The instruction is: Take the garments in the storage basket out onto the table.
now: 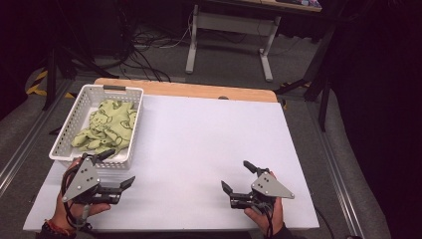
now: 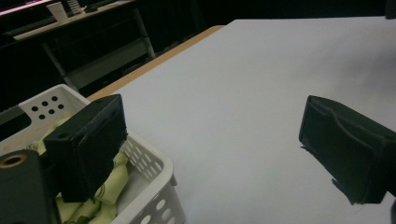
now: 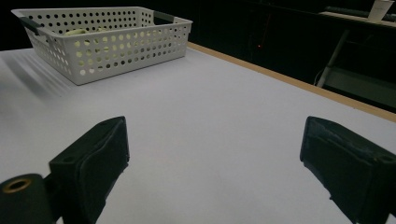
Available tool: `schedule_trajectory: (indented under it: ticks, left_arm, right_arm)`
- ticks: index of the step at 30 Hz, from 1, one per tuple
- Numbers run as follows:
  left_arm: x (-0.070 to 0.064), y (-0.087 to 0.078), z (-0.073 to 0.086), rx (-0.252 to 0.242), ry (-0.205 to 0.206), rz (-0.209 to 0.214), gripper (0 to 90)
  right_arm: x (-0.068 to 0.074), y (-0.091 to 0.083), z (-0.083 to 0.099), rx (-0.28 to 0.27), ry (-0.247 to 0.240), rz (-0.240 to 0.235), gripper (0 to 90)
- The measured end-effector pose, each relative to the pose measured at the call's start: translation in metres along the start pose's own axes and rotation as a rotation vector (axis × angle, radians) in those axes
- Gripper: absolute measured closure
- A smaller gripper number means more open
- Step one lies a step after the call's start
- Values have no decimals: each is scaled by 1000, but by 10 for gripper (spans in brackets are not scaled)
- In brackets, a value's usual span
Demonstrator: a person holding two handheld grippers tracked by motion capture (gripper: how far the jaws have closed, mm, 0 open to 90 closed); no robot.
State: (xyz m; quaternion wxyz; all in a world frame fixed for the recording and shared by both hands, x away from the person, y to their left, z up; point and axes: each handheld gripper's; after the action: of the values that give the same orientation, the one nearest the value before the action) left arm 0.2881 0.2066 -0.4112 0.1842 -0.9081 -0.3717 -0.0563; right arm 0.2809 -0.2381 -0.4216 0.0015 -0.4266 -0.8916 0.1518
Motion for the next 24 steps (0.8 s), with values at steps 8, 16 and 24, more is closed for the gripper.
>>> schedule_trajectory:
  ticks: [8, 16, 24]
  left_arm:
    - [-5, 1, 1, 31, 25, 0, 90]
    - [5, 0, -4, 73, 24, -44, 99]
    - [27, -9, -8, 94, -24, -101, 75]
  right_arm:
    - [2, 2, -1, 16, -12, -36, 61]
    - [1, 6, 4, 56, 0, -42, 57]
    - [-1, 6, 7, 52, -14, -46, 57]
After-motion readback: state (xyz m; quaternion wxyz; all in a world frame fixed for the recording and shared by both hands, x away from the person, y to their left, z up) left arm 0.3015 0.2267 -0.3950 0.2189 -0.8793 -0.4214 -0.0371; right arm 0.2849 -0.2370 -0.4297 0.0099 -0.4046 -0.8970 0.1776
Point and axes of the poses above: each handheld gripper's, and its own axes: y roughly forward along the jaws, z roughly out of its underside, x roughly to its left
